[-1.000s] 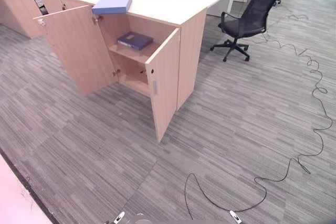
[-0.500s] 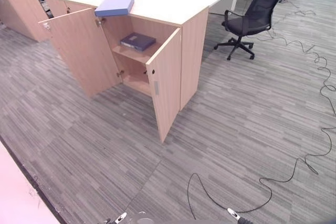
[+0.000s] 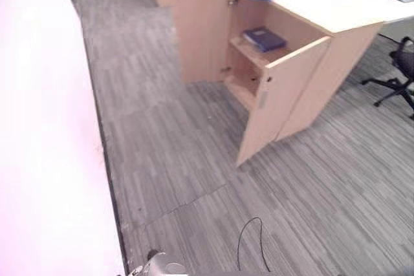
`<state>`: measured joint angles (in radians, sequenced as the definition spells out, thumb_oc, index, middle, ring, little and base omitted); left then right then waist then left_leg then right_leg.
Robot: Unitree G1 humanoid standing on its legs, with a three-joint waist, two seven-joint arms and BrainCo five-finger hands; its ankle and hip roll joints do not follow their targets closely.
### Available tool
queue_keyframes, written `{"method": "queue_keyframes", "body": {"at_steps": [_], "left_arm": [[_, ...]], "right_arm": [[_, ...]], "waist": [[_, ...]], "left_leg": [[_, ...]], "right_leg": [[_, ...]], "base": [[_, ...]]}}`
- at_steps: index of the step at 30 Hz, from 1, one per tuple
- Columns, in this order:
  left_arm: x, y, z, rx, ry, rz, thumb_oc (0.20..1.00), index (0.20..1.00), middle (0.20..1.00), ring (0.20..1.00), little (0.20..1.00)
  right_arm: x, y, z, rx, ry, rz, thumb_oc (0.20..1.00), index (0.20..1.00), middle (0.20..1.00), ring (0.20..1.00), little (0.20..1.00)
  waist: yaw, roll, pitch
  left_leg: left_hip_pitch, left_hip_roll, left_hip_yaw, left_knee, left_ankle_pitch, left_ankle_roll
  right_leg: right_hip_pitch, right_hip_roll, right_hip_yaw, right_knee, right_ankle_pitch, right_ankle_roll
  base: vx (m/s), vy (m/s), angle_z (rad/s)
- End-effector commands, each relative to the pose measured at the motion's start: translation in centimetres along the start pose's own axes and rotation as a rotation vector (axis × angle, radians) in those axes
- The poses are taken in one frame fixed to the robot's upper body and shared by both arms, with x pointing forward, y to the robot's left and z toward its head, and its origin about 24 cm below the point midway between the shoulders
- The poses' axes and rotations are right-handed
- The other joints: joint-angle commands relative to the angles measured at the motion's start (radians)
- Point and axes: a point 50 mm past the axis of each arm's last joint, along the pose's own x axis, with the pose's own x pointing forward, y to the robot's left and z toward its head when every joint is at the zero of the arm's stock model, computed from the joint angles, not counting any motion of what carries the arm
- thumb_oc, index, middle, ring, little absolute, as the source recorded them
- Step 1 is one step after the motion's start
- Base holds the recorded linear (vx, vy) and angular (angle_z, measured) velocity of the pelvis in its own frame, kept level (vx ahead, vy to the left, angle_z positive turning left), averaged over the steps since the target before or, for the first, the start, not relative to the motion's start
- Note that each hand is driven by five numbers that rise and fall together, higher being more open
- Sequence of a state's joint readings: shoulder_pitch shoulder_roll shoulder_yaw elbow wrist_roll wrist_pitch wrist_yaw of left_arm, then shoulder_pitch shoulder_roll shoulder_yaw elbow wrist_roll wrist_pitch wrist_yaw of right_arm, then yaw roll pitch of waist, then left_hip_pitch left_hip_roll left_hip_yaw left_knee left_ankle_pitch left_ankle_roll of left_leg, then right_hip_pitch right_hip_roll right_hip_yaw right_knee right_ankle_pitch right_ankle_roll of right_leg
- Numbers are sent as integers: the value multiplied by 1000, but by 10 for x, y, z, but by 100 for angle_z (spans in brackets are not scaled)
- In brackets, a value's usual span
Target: Put the empty folder in the office cabinet
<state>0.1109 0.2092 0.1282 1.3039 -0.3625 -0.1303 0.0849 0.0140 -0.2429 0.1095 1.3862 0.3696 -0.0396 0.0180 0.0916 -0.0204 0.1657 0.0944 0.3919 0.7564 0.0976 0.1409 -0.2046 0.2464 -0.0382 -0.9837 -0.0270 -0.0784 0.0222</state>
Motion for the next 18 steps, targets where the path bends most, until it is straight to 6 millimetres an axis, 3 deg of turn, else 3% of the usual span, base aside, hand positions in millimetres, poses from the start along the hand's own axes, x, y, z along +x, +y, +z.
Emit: {"method": "queue_keyframes", "body": {"at_steps": [1,5,11,15,18], "left_arm": [[1,8,10,40,-46,15,1000,1000,1000,1000,1000],[2,8,16,42,-61,17,1000,1000,1000,1000,1000],[3,-9,30,92,-105,-30,1000,1000,1000,1000,1000],[4,-20,39,160,-137,-70,1000,1000,1000,1000,1000],[4,-22,44,171,-148,-78,1000,1000,1000,1000,1000]], "right_arm": [[1,1,18,-11,-61,3,1000,1000,1000,1000,1000],[1,5,22,-32,-70,18,1000,1000,1000,1000,1000],[1,8,4,-44,-10,13,1000,1000,1000,1000,1000],[0,4,-2,-26,10,0,1000,1000,1000,1000,1000],[0,2,0,-17,2,-3,1000,1000,1000,1000,1000]], "waist": [[10,45,-27],[25,51,-40],[24,46,-72],[-7,42,-73],[-25,44,-73]], "left_leg": [[-87,-25,-53,-57,108,18],[-93,-80,-98,-83,85,40],[-80,-205,-160,-133,23,97],[-34,-309,-206,-169,-48,147],[-4,-362,-236,-182,-93,175]], "right_leg": [[39,1,246,-60,-60,-10],[43,-35,218,-60,-38,10],[78,-125,139,-49,15,63],[84,-271,85,88,110,135],[71,-360,79,182,175,165]], "base": [[26,188,124],[31,182,73],[71,239,33],[125,338,50],[116,273,75]]}}
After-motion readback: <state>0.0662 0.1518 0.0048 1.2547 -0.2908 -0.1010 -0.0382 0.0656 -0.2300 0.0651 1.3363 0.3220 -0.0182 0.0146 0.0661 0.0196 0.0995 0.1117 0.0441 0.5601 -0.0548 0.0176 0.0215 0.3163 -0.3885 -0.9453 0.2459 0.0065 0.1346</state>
